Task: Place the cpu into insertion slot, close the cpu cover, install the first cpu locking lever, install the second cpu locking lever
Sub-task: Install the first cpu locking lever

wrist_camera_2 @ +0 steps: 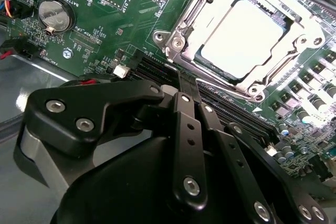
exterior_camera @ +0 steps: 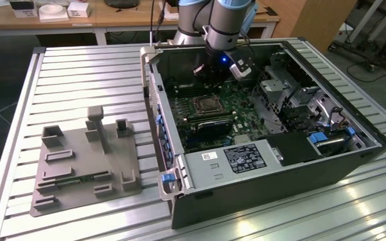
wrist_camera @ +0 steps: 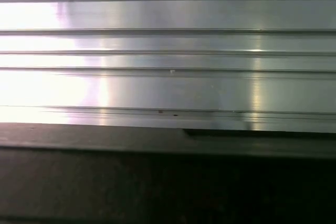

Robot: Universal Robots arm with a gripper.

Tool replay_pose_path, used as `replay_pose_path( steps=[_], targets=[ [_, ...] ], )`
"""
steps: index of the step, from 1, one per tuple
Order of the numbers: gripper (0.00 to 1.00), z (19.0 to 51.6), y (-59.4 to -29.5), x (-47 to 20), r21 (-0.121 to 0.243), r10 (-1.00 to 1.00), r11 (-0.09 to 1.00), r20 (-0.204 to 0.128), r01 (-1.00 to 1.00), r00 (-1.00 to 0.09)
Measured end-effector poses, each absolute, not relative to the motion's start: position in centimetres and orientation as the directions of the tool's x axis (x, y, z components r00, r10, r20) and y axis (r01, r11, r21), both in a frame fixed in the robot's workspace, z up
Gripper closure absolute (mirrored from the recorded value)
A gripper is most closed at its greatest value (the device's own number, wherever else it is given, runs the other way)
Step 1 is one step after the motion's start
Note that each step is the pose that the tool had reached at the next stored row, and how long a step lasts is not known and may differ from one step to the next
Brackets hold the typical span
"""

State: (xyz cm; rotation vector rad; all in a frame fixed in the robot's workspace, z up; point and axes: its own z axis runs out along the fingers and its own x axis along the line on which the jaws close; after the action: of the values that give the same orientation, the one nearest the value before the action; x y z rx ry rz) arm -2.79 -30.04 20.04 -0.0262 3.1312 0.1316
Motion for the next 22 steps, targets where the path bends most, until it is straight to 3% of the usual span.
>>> replay_pose_path(
  steps=[22],
  targets=[
    [0.89, 19.80, -30.20, -2.77, 0.083, -0.016, 0.996, -0.008, -0.017, -1.000]
  ],
)
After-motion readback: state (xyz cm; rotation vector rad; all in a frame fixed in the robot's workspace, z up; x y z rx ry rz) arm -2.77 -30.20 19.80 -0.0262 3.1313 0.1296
